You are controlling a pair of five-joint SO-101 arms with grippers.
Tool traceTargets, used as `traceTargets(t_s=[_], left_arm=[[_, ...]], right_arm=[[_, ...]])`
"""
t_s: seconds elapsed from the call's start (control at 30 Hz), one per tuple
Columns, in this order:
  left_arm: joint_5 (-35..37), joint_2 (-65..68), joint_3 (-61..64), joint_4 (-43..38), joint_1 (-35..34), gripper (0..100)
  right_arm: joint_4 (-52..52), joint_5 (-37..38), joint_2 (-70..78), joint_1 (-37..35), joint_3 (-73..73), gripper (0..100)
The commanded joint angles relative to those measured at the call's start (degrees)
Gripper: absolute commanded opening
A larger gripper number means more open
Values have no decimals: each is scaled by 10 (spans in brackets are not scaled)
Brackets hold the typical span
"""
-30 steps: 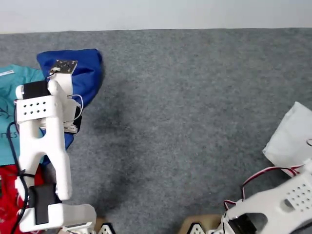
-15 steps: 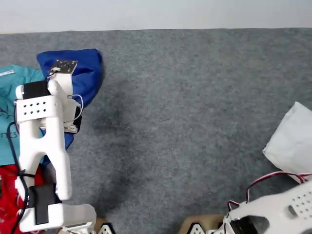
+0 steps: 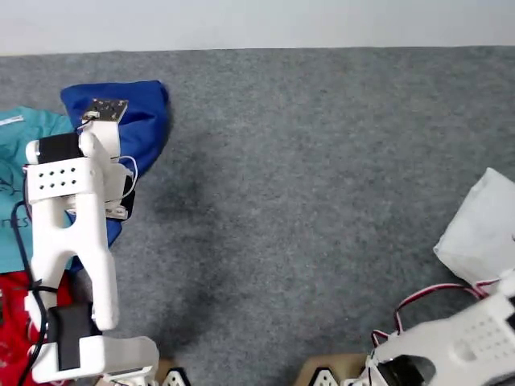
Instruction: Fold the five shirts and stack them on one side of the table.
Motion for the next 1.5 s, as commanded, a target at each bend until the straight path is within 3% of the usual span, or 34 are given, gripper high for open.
traceTargets(t_s=[0.0, 0.23, 0.63, 0.77, 0.97, 1.17, 1.47], left_arm=[[3, -25, -16, 4, 5, 12], [3, -21, -16, 4, 5, 12], [3, -21, -16, 4, 5, 12], [3, -22, -16, 4, 5, 12], [3, -21, -15, -4, 5, 12], [3, -23, -15, -4, 3, 12], [3, -21, -17, -7, 4, 12]], right_arm=[[-7, 5, 64, 23, -3, 10], [35, 6, 162, 50, -8, 10], [96, 4, -62, 19, -88, 10], [96, 3, -116, -15, -86, 10], [86, -1, -73, -101, -24, 10], [73, -109, 50, -152, -2, 10], [96, -144, 116, -223, 0, 10]])
